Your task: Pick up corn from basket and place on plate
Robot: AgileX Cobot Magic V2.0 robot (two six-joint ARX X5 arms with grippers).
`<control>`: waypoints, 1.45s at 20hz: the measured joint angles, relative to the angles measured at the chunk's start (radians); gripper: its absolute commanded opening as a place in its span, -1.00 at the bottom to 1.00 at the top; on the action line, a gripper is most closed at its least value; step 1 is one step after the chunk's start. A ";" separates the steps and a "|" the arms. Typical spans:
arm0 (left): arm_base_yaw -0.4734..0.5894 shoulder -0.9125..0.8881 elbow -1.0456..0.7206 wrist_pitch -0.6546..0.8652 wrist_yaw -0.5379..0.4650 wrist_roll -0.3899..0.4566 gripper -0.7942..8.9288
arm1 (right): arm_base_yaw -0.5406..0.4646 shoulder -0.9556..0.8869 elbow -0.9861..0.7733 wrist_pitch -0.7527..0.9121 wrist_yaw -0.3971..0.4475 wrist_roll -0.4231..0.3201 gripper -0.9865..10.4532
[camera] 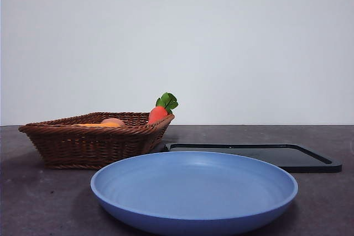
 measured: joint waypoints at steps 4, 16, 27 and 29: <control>-0.002 0.000 0.000 0.000 0.001 0.006 -0.43 | 0.016 0.037 0.000 0.000 0.000 -0.004 -0.62; -0.002 0.000 0.000 0.000 0.001 0.006 -0.06 | 0.126 0.285 0.000 0.093 0.000 0.062 -0.29; -0.002 0.000 0.000 0.000 0.001 0.006 -0.06 | 0.254 0.766 0.000 0.356 0.002 0.084 -0.29; -0.002 0.000 0.000 0.000 0.001 0.006 -0.06 | 0.264 0.826 0.000 0.388 0.006 0.090 -0.32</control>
